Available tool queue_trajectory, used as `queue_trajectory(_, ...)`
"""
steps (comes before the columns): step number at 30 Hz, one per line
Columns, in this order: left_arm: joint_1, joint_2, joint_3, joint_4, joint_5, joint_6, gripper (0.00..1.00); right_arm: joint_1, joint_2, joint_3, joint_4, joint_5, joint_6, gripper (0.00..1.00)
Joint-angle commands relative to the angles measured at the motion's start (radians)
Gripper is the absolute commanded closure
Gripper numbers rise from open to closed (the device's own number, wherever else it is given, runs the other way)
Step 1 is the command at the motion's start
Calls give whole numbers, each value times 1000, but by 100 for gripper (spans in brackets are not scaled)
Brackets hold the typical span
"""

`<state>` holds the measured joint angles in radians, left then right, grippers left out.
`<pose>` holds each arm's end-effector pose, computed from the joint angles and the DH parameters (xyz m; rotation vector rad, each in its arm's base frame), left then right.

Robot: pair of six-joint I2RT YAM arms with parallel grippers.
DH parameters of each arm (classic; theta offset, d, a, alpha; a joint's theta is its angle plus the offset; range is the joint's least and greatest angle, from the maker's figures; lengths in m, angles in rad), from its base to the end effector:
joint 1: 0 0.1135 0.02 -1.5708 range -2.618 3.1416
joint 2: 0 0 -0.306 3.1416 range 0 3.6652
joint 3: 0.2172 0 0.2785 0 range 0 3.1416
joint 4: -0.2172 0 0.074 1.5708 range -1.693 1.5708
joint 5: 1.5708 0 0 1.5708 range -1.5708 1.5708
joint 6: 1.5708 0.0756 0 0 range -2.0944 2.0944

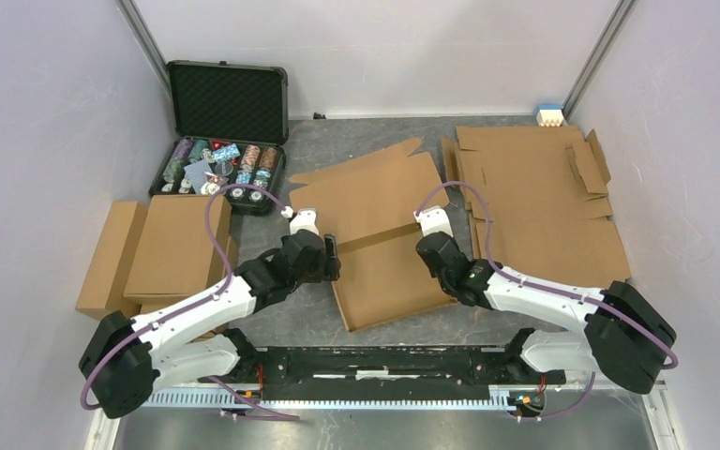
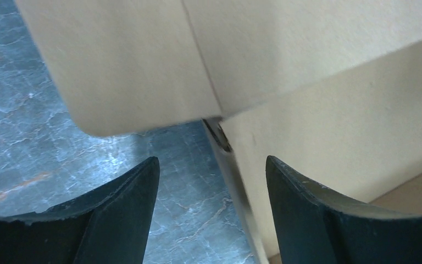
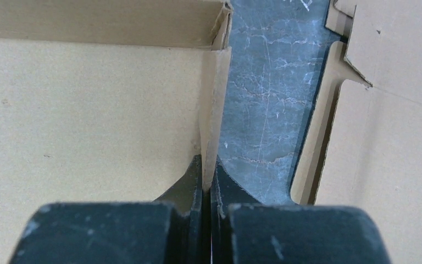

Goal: Fold the paper box

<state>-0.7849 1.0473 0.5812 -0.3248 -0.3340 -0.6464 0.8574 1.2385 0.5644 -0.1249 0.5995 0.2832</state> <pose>0.1867 -0.1515 0.2065 0.0002 2.3304 -0.3312 0.2058 0.1727 0.1821 -0.3561 2.1764 -0.0893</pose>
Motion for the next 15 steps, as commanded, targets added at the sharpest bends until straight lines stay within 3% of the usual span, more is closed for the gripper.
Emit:
queue_trajectory(1, -36, 3, -4, 95, -42, -54, 23, 1, -5, 13, 96, 62, 41, 100)
queue_trajectory(4, -36, -6, -42, 174, -34, -46, 30, -1, -18, -2, 118, 48, 58, 100)
queue_trajectory(8, -36, 24, -40, 173, -68, -22, 56, -3, -4, 3, 128, 33, 47, 90)
queue_trajectory(9, -36, 39, -29, 156, -81, -14, 58, -5, 4, 9, 105, 28, 38, 86)
queue_trajectory(11, -36, 87, 2, 107, -101, -3, 64, -4, 42, 37, 43, 24, 24, 74)
queue_trajectory(13, -36, 126, 30, 65, -115, -1, 70, -6, 100, 100, -70, 10, 14, 50)
queue_trajectory(15, -36, 145, 31, 59, -118, -10, 70, -5, 135, 136, -152, -2, 16, 36)
